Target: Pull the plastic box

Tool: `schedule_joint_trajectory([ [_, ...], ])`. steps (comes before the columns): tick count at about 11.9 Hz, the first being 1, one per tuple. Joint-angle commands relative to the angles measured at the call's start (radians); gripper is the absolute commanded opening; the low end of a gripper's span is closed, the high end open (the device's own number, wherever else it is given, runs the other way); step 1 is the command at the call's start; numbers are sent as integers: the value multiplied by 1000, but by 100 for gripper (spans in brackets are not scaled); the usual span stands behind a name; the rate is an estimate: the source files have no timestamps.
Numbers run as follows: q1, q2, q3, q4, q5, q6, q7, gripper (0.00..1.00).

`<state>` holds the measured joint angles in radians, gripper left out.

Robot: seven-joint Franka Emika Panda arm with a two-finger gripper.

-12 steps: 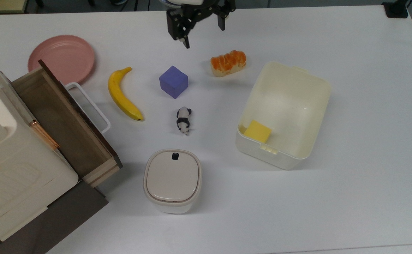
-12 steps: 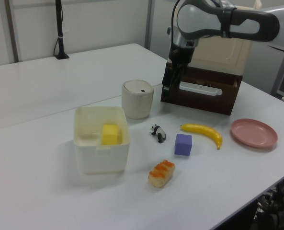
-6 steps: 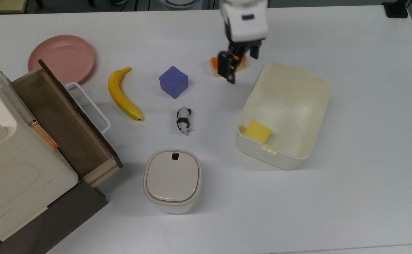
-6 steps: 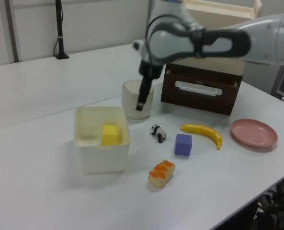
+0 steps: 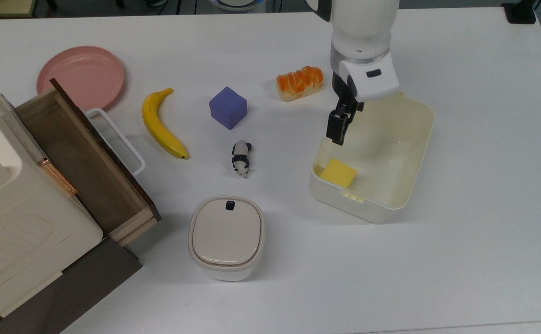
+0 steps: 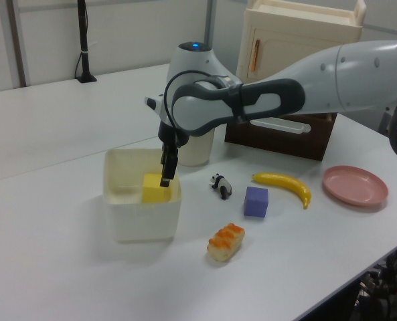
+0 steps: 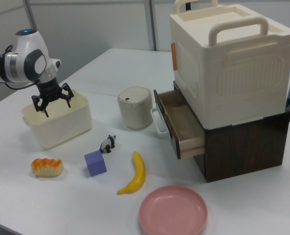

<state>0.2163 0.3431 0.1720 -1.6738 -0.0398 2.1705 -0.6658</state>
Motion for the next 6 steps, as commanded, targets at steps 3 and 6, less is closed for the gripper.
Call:
schedule_joint_trajectory([
  [3,2,13,3,12,-55,6,-64,100],
  [6,-12,1,3,-24,-65,-1,-129,100],
])
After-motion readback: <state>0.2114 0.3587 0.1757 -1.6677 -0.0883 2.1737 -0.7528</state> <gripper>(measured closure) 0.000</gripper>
